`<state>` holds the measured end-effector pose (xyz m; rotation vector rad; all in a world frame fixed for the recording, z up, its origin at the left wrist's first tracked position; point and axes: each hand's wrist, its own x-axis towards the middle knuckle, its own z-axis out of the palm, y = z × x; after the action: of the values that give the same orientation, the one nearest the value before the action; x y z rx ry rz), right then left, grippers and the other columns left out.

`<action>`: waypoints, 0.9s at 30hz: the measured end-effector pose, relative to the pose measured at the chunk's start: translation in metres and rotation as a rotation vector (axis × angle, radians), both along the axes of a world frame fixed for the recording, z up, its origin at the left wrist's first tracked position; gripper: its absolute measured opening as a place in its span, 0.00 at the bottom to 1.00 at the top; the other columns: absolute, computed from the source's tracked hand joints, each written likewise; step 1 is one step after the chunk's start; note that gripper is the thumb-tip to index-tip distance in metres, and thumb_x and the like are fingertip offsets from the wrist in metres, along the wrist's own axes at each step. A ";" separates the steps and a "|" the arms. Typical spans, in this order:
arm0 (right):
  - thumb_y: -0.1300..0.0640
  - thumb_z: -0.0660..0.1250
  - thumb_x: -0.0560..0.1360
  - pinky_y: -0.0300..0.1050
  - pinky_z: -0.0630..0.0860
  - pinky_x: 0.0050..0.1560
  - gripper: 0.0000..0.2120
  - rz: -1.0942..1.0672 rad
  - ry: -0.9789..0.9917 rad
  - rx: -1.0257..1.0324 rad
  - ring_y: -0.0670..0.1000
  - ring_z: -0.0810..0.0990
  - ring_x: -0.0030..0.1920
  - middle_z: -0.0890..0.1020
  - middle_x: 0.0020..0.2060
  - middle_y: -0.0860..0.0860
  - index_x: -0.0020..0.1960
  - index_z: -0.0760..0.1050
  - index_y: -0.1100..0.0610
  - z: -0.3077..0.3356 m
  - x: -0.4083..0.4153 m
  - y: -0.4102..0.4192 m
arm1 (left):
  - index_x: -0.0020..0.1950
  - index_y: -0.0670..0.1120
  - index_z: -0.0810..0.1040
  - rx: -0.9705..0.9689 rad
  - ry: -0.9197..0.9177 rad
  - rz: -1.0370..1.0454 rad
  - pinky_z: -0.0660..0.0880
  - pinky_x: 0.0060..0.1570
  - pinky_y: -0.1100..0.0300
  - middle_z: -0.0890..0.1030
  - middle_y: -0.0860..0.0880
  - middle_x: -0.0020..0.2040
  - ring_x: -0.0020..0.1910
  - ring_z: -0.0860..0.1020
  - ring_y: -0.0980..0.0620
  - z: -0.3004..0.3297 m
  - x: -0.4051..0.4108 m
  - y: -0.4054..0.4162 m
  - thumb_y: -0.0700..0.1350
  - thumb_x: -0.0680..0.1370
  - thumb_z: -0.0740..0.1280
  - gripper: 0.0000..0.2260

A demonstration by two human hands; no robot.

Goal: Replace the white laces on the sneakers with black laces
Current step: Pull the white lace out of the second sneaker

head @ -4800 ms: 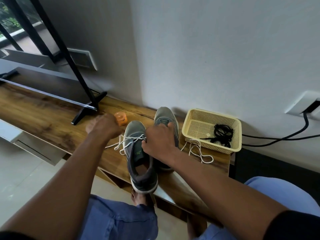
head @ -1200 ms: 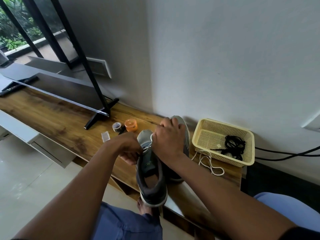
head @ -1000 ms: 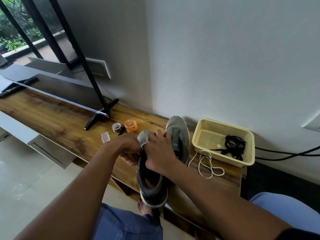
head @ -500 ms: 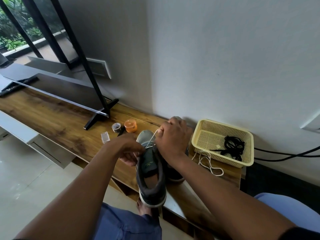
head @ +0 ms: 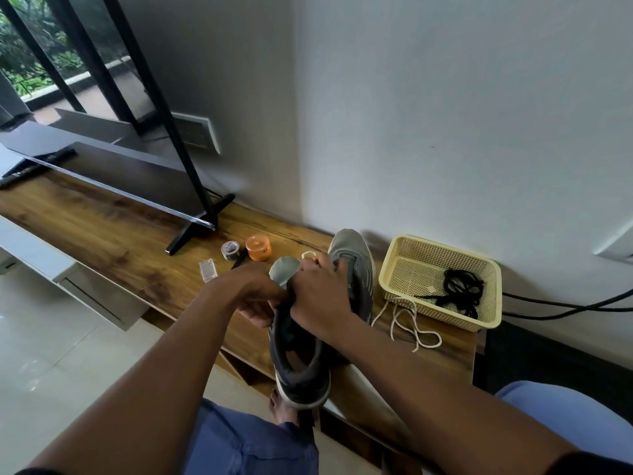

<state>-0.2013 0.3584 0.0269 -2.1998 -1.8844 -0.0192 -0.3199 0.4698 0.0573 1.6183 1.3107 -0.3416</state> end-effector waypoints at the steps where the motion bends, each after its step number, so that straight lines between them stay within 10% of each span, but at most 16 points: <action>1: 0.47 0.62 0.71 0.60 0.63 0.60 0.10 -0.023 0.010 0.013 0.57 0.71 0.60 0.79 0.51 0.49 0.41 0.81 0.50 0.003 -0.001 0.000 | 0.61 0.39 0.80 -0.002 -0.003 0.006 0.83 0.40 0.53 0.88 0.38 0.49 0.45 0.88 0.41 0.001 0.000 0.000 0.43 0.79 0.73 0.13; 13: 0.45 0.58 0.67 0.61 0.60 0.73 0.15 -0.040 0.150 0.000 0.51 0.72 0.37 0.74 0.29 0.45 0.35 0.81 0.50 0.005 0.004 0.006 | 0.56 0.37 0.82 0.035 0.006 -0.024 0.83 0.36 0.56 0.88 0.39 0.42 0.41 0.88 0.42 -0.003 0.005 0.003 0.47 0.80 0.73 0.13; 27: 0.51 0.65 0.71 0.63 0.54 0.79 0.15 0.085 0.117 -0.026 0.50 0.70 0.42 0.64 0.29 0.43 0.28 0.62 0.47 -0.001 0.008 0.006 | 0.53 0.38 0.83 0.157 0.045 -0.067 0.82 0.32 0.60 0.88 0.42 0.38 0.38 0.88 0.47 -0.003 0.009 -0.002 0.44 0.78 0.74 0.10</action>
<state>-0.1929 0.3647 0.0261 -2.0869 -1.9213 0.1464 -0.3113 0.4680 0.0540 1.7978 1.3475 -0.3244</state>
